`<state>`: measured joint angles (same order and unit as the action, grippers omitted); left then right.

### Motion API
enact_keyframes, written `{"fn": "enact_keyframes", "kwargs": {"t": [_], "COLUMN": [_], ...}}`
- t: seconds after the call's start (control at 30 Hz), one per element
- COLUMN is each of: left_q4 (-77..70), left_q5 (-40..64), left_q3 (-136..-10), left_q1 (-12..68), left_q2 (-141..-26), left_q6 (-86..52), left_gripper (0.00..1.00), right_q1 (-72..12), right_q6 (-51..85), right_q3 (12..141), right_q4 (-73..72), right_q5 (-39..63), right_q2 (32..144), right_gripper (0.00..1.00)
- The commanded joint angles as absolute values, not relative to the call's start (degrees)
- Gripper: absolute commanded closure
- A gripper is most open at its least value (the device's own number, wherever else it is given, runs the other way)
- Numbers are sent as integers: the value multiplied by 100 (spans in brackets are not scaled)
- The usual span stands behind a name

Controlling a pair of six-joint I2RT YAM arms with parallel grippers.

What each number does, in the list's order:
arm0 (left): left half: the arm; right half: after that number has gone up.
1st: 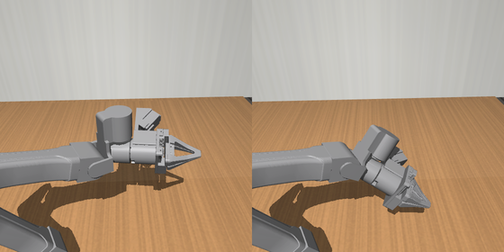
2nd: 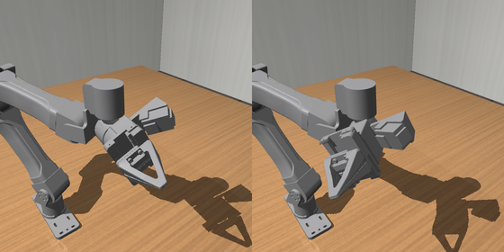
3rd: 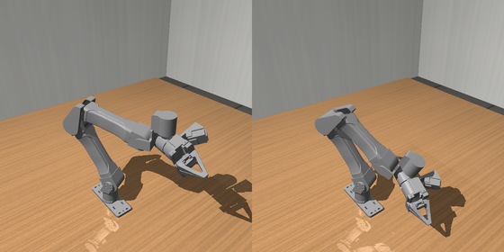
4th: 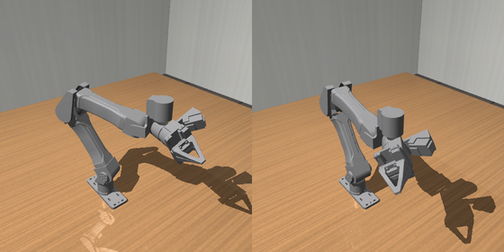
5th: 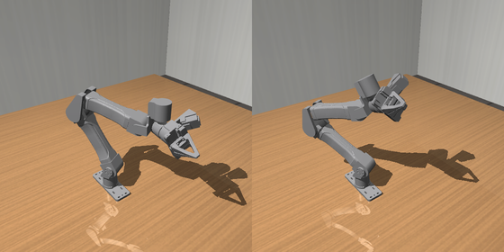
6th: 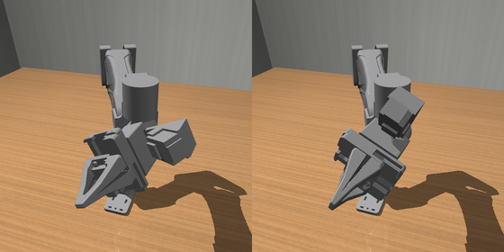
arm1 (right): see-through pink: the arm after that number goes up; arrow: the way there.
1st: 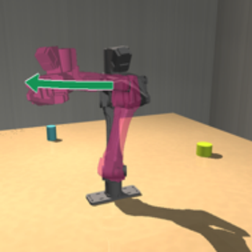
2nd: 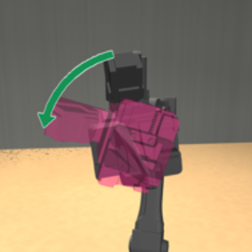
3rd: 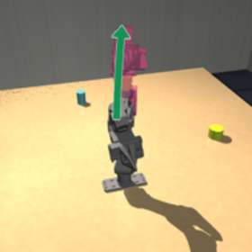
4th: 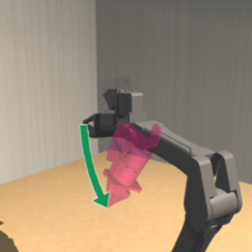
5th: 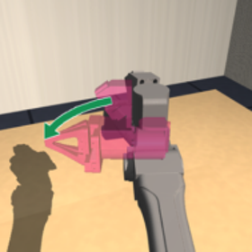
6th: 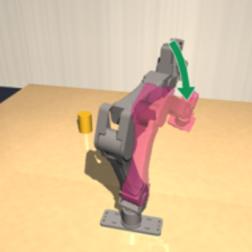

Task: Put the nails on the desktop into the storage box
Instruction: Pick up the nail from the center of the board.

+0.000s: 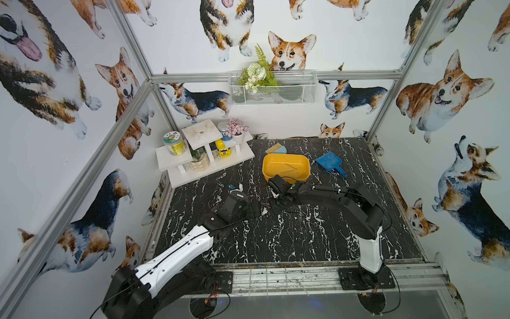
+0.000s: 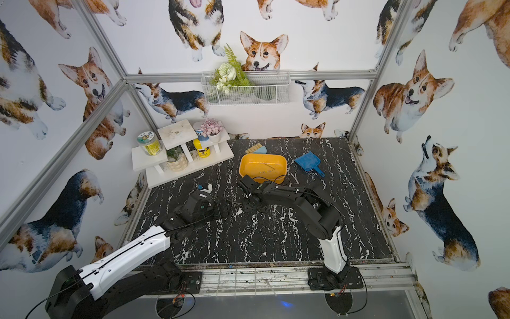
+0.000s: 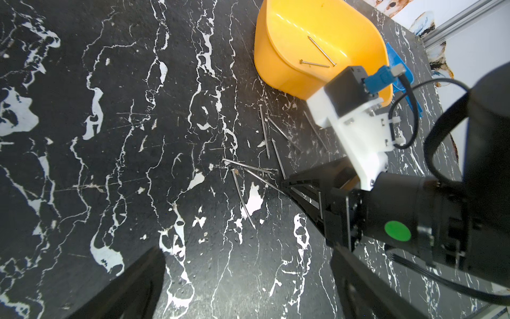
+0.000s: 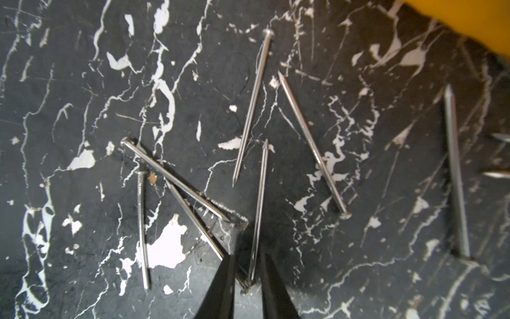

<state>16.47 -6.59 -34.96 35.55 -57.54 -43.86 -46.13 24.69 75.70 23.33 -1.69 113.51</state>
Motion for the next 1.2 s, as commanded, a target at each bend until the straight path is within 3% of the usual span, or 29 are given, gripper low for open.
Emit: {"fn": "enact_keyframes", "kwargs": {"t": [0.0,0.77,1.17], "left_q4": [1565,1496,1546], "left_q5": [-635,-598,-606], "left_q3": [-3488,-3502,-3448], "left_q1": [3551,3546,3550], "left_q2": [-5782,-5807,-5722], "left_q6": [-4346,-4366,-4392], "left_gripper": [1,1,1], "right_q1": [-4626,-4632,-4639], "right_q6": [2417,2524,2419], "right_q3": [7604,6957,7110], "right_q4": [2391,2268,2320], "right_q5": [-272,-385,-404], "right_q2": [11391,11089,11279], "right_gripper": [78,80,85]}}
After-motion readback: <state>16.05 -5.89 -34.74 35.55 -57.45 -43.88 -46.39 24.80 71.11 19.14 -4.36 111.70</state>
